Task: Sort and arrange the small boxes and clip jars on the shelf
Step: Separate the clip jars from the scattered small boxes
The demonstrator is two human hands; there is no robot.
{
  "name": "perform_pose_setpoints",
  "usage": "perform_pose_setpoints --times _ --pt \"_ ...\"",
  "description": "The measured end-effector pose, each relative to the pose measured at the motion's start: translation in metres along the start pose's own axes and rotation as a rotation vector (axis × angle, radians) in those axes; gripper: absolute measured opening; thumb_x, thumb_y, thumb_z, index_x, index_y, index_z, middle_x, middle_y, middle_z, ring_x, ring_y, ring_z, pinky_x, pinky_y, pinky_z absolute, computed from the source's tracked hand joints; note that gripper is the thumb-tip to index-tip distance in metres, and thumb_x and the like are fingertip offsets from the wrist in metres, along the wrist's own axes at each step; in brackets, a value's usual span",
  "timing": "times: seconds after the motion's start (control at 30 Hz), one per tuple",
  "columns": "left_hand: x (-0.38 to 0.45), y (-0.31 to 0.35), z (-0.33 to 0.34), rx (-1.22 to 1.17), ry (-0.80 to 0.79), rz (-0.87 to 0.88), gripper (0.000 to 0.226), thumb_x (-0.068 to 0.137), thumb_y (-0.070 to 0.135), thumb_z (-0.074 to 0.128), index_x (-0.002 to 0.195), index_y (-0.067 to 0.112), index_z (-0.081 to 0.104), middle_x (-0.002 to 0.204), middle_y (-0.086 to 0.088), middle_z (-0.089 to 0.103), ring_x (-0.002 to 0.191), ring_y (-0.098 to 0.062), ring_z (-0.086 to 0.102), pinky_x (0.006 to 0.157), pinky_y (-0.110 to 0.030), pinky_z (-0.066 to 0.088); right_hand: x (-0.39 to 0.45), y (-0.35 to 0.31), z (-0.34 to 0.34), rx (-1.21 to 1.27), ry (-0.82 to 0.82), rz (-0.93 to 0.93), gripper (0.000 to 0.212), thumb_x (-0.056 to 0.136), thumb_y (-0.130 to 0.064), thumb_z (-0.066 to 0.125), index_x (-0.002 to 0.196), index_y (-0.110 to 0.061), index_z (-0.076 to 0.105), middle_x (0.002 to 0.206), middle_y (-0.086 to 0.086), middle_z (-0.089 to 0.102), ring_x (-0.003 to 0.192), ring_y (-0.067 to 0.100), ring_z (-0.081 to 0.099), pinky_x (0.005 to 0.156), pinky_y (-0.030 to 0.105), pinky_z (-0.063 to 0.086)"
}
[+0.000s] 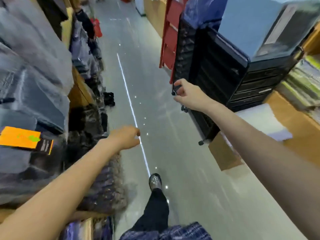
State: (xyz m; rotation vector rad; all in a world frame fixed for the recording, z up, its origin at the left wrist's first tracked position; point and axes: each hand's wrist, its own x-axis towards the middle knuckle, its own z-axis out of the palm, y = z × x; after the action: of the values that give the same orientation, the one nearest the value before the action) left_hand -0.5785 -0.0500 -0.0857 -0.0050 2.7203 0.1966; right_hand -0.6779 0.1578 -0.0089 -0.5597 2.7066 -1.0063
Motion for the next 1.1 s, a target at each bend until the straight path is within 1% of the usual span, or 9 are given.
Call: perform_pose_setpoints --times 0.17,0.27,0.33,0.47,0.63,0.73,0.9,0.97,1.1 --pt "0.143 -0.059 -0.094 -0.364 0.166 -0.074 0.028 0.09 0.019 0.053 0.117 0.012 0.059 0.119 -0.01 0.06 0.108 -0.025 0.055 0.086 -0.025 0.039 0.172 -0.004 -0.033 -0.252 0.009 -0.166 0.049 0.087 -0.011 0.052 0.134 -0.01 0.038 0.131 0.017 0.042 0.119 0.031 0.044 0.095 0.031 0.035" --pt "0.209 -0.083 -0.163 -0.601 0.241 -0.089 0.026 0.091 0.014 0.052 0.114 0.009 0.062 0.114 -0.007 0.063 0.104 -0.021 0.057 0.081 -0.02 0.038 0.262 -0.017 -0.071 -0.25 0.092 -0.2 0.048 0.087 -0.008 0.054 0.133 -0.009 0.04 0.129 0.017 0.038 0.112 0.03 0.047 0.087 0.023 0.035" --pt "0.256 -0.1 -0.203 -0.637 0.249 -0.057 0.025 0.091 0.014 0.051 0.114 0.009 0.061 0.107 -0.005 0.061 0.097 -0.018 0.056 0.078 -0.019 0.037 0.325 -0.021 -0.088 -0.236 0.137 -0.162 0.047 0.088 -0.008 0.054 0.132 -0.007 0.039 0.127 0.019 0.038 0.107 0.031 0.049 0.084 0.022 0.034" --pt "0.363 -0.15 -0.263 -0.647 0.323 -0.041 0.022 0.091 0.013 0.05 0.11 0.011 0.062 0.1 -0.006 0.06 0.09 -0.017 0.055 0.067 -0.021 0.04 0.474 -0.022 -0.087 -0.202 0.115 -0.158 0.05 0.087 -0.011 0.056 0.133 -0.007 0.037 0.127 0.02 0.04 0.112 0.036 0.048 0.092 0.034 0.036" --pt "0.523 -0.226 -0.332 -0.797 0.319 -0.124 0.02 0.091 0.01 0.051 0.106 0.01 0.064 0.1 -0.003 0.06 0.094 -0.014 0.053 0.057 0.001 0.034 0.674 -0.027 -0.084 -0.127 0.065 -0.249 0.051 0.086 -0.011 0.057 0.134 -0.01 0.037 0.129 0.017 0.04 0.108 0.026 0.05 0.087 0.029 0.042" --pt "0.608 -0.277 -0.386 -0.815 0.359 -0.202 0.019 0.09 0.012 0.051 0.102 0.017 0.064 0.102 -0.003 0.062 0.093 -0.014 0.055 0.065 -0.007 0.036 0.804 -0.05 -0.083 -0.064 0.123 -0.214 0.045 0.085 -0.009 0.054 0.129 -0.006 0.043 0.125 0.018 0.045 0.1 0.025 0.053 0.082 0.023 0.036" --pt "0.72 -0.38 -0.459 -0.714 0.405 -0.281 0.016 0.089 0.014 0.052 0.102 0.016 0.062 0.104 -0.003 0.064 0.085 -0.013 0.058 0.076 -0.028 0.046 0.981 -0.1 -0.032 -0.086 -0.122 -0.332 0.048 0.086 -0.012 0.055 0.131 -0.009 0.04 0.126 0.016 0.043 0.116 0.028 0.044 0.093 0.026 0.032" --pt "0.776 -0.426 -0.485 -0.64 0.426 -0.31 0.019 0.089 0.015 0.053 0.104 0.014 0.063 0.109 -0.006 0.064 0.097 -0.017 0.057 0.085 -0.029 0.044 1.052 -0.111 -0.014 -0.117 -0.171 -0.371 0.049 0.087 -0.013 0.055 0.133 -0.01 0.039 0.128 0.017 0.042 0.119 0.03 0.042 0.097 0.029 0.03" --pt "0.897 -0.505 -0.541 -0.587 0.44 -0.31 0.022 0.088 0.015 0.052 0.106 0.011 0.064 0.106 -0.007 0.064 0.098 -0.019 0.058 0.082 -0.026 0.043 1.199 -0.123 0.004 -0.121 -0.188 -0.347 0.049 0.087 -0.011 0.054 0.133 -0.009 0.039 0.132 0.016 0.04 0.123 0.03 0.039 0.097 0.026 0.029"
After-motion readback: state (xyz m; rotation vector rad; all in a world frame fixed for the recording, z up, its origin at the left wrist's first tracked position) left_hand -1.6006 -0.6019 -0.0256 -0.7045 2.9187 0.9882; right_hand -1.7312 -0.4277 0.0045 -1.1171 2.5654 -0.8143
